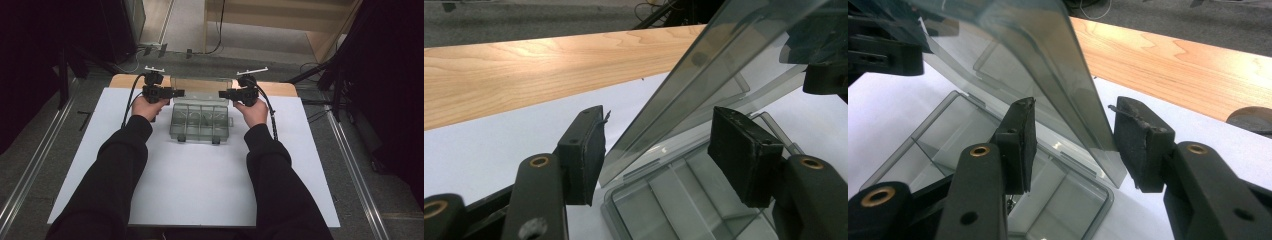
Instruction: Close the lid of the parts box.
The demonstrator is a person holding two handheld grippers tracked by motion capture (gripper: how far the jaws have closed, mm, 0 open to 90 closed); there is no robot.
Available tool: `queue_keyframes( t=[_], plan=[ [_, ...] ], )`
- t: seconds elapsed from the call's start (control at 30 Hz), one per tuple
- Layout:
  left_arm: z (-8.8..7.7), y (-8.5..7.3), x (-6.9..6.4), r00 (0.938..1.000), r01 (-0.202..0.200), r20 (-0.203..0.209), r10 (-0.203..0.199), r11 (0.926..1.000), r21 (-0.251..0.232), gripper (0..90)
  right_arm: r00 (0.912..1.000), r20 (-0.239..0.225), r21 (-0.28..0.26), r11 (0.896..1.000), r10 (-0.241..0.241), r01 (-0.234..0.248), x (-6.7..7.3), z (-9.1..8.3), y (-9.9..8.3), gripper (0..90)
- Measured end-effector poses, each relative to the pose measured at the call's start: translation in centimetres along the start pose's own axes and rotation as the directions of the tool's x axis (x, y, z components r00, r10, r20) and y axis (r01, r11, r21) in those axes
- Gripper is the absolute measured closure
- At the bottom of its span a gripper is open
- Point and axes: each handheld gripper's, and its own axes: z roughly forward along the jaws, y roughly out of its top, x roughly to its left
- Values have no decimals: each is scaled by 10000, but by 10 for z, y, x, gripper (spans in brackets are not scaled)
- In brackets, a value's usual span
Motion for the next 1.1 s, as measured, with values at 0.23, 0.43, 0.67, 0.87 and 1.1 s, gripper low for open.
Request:
queue_keyframes(
  t=[0.23,0.43,0.67,0.87,1.1],
  plan=[
    [-12,-5,3,9993,-73,370,57,9991,414,347,10000,94,-54,10000,-22,23,3,-1,0,530],
    [-22,-7,11,9983,322,463,-354,9972,677,333,9998,181,-86,9999,-99,101,4,-2,0,528],
    [-39,1,18,9971,750,30,-758,9906,1142,793,10000,33,-304,9995,4,-3,2,-2,-4,526],
    [-44,12,13,10000,90,6,-91,9928,1196,900,10000,-3,-295,9995,-63,63,3,-3,-5,524],
    [-44,27,7,9995,-208,-194,230,9939,1086,899,9998,30,-298,9993,-204,205,5,-4,-7,515]
  ],
)
